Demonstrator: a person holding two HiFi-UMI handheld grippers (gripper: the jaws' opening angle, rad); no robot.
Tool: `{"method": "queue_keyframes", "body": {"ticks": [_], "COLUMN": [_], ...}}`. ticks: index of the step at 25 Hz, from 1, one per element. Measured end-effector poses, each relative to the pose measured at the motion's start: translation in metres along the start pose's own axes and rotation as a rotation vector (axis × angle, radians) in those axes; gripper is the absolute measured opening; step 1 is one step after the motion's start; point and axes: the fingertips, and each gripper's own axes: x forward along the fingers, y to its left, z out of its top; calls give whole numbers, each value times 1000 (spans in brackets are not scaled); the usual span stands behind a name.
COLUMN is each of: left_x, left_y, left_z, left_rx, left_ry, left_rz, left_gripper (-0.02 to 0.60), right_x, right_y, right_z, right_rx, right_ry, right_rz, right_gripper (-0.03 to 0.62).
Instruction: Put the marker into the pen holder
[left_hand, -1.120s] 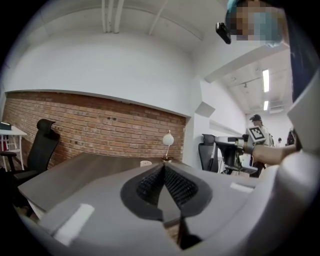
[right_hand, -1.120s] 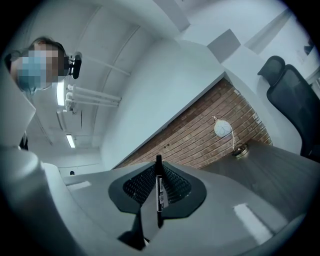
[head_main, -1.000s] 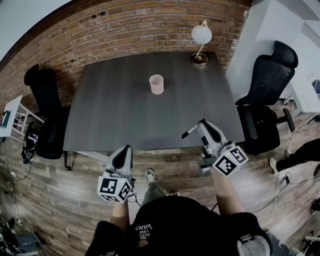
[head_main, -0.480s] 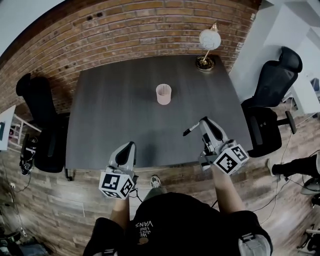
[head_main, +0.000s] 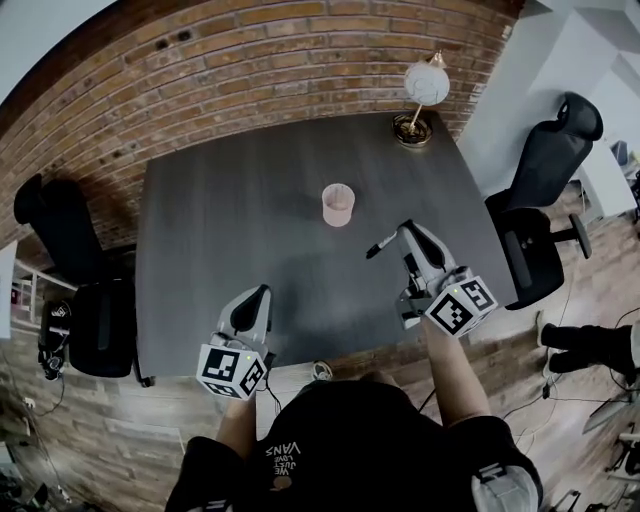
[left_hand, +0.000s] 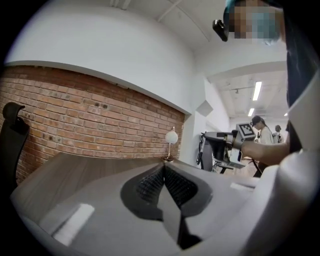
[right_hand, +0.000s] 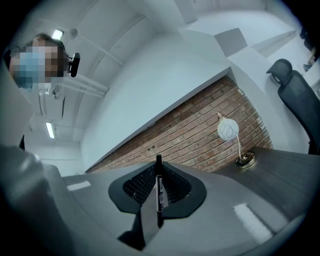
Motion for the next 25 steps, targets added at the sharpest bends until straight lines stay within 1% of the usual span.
{"method": "queue_keyframes", "body": {"ticks": [4,8,18,25], "left_x": [9,15,29,34], "left_y": [13,17,23,25], "left_z": [-3,-9,-15,-23], "left_rx": [-12,-28,-84,-117], "left_ry": [10,24,32,45], "left_rz": [-9,6,136,216], "left_gripper": [54,54,54,54], "right_x": [22,47,128,165], "right_y": [-9,-22,-66,-95], "right_z": [1,-1,-25,-59], "right_rx": [-33,-46,-71,-66], "right_ry": [2,20,103,167], "right_rz": [-17,-2,81,93], "right_gripper": [38,38,38,38]}}
